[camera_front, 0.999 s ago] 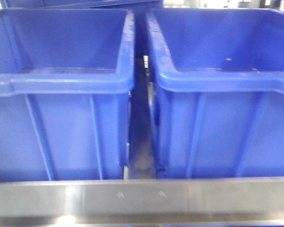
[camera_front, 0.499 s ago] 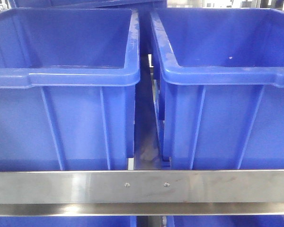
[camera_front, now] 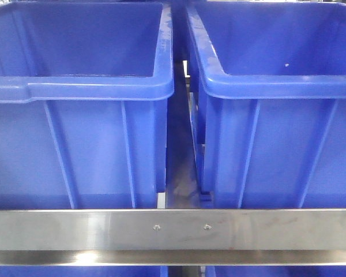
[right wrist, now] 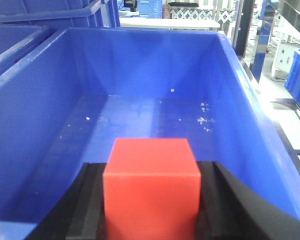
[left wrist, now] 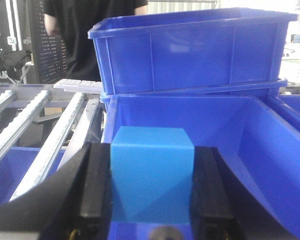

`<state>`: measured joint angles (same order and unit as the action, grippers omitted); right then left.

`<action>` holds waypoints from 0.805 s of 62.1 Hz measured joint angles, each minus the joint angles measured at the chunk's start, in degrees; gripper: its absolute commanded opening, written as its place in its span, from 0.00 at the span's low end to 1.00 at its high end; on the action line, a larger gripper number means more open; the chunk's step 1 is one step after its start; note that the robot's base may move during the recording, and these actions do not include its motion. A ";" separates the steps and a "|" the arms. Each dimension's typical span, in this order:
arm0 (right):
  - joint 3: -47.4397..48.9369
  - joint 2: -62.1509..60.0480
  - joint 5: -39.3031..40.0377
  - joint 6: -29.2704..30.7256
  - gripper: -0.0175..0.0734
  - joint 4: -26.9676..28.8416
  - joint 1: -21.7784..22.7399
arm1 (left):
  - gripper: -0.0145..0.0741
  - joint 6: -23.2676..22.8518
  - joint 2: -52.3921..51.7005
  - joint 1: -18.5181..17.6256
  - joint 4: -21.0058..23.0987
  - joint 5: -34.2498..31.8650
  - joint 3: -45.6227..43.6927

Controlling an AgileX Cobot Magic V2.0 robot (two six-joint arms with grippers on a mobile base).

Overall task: Sort and place red and blue blocks on shelf
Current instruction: 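Position each held cube above its own blue bin, then open both grippers to drop the cubes into the bins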

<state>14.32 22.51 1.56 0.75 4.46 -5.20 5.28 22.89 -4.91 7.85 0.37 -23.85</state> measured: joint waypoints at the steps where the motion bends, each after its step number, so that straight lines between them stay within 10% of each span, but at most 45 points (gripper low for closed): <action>1: 0.00 0.00 0.00 0.00 0.25 0.00 0.00 | 0.30 0.00 0.00 0.00 0.00 0.00 0.00; 50: 0.00 0.00 0.00 0.00 0.25 0.00 0.00 | 0.30 0.00 0.00 0.00 0.00 0.00 0.00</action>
<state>14.32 22.51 1.56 0.75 4.46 -5.20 5.28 22.89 -4.91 7.85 0.37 -23.85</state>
